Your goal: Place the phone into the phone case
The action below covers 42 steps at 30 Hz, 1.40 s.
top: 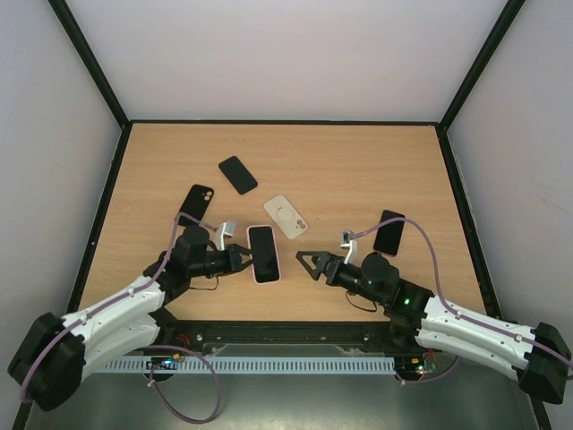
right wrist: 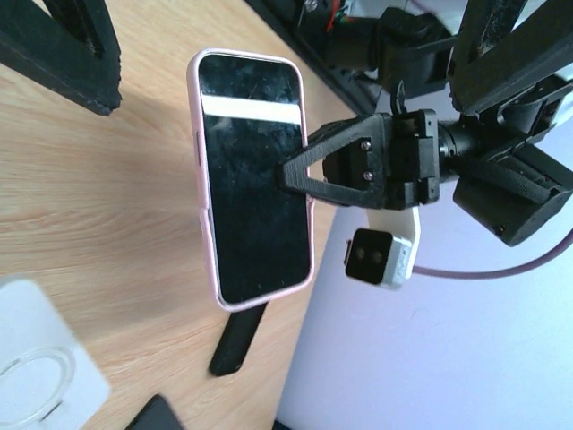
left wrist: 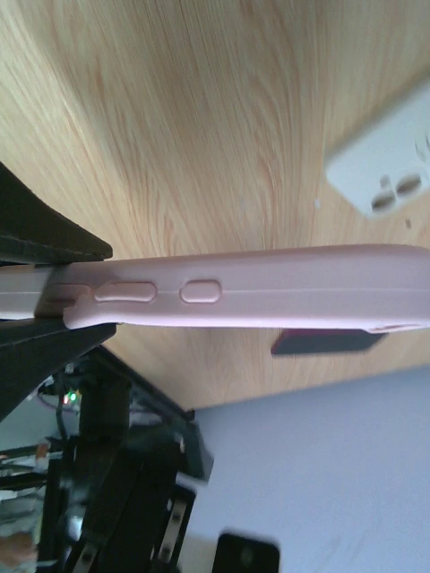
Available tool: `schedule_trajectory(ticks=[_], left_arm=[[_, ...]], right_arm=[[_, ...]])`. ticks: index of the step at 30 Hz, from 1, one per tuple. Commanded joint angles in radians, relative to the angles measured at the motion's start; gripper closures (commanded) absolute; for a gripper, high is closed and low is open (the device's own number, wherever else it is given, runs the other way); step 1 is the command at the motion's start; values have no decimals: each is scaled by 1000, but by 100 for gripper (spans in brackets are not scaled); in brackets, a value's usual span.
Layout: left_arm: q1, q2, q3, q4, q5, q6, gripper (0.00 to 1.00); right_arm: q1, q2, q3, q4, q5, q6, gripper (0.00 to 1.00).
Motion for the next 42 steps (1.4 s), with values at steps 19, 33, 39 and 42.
schedule_trajectory(ticks=[19, 33, 39, 42], left_arm=[[100, 246, 11, -147, -51, 75, 72], [101, 29, 150, -446, -263, 126, 14], [100, -71, 247, -579, -350, 188, 1], [100, -87, 297, -641, -389, 220, 0]], right_arm=[[0, 56, 94, -286, 233, 3, 2], [0, 163, 158, -336, 277, -42, 0], [-10, 262, 244, -450, 377, -78, 12], [-33, 316, 292, -523, 441, -98, 22]])
